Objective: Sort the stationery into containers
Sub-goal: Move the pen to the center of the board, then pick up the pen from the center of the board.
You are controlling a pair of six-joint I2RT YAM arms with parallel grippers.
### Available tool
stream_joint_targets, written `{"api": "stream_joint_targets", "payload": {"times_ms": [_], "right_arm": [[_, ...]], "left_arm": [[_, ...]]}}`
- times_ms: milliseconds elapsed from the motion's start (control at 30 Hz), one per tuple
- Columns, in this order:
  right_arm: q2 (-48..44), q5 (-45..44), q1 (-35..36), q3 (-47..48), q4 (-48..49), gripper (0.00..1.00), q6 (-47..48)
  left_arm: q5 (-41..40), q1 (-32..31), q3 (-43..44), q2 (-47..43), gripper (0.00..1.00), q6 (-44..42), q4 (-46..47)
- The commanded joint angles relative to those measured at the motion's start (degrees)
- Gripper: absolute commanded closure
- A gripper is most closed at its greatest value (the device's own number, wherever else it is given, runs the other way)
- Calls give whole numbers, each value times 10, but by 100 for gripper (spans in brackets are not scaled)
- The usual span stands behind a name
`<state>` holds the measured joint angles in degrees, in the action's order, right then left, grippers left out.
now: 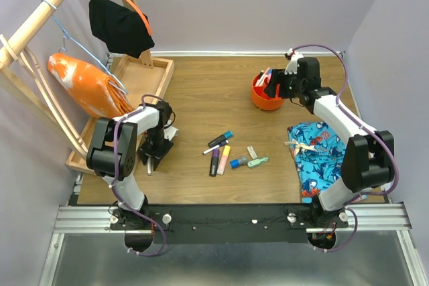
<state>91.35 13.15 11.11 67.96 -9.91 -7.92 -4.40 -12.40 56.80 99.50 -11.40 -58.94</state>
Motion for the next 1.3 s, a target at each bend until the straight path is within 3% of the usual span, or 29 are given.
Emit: {"api": "stream_joint_targets", "payload": {"times_ms": [0, 300, 800, 1100, 1200, 1267], "right_arm": [[-7, -3, -5, -9, -2, 24, 1], [-12, -11, -5, -8, -2, 24, 5], [-10, -10, -5, -9, -1, 24, 5], [-12, -18, -5, -11, -1, 24, 10], [-11, -14, -5, -13, -1, 24, 7], [-7, -12, -5, -10, -1, 25, 6]], "left_arm": [[42, -23, 17, 22, 44, -9, 10], [61, -117, 66, 68, 44, 10, 29], [18, -120, 192, 157, 48, 16, 44], [31, -114, 156, 161, 59, 14, 46], [37, -109, 145, 164, 68, 6, 52], [42, -108, 145, 172, 82, -1, 51]]}}
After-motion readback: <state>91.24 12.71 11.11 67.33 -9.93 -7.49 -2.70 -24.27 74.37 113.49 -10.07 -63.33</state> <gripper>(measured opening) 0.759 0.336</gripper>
